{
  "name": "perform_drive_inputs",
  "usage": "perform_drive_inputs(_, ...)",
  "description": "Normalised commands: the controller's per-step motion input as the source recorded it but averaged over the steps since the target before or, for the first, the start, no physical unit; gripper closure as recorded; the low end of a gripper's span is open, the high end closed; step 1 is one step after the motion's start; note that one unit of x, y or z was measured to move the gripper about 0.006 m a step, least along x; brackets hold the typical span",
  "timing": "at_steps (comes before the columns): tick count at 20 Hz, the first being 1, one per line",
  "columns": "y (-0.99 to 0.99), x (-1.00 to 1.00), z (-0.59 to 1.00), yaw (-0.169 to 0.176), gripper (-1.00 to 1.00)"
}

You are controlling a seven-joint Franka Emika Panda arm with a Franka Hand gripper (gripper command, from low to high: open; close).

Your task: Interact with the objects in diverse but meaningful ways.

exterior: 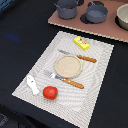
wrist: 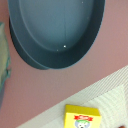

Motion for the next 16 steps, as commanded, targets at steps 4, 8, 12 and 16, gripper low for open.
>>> perform_drive_inputs(4, -0.09, 0.47, 0.01, -0.218, -1.0)
perform_drive_inputs(8, -0.02, 0.33, 0.0, -0.135, -1.0)
perform_drive_inputs(12, 0.19, 0.02, 0.0, -0.082, -1.0)
perform_drive_inputs(16, 0.18, 0.14, 0.0, -0.083, -1.0)
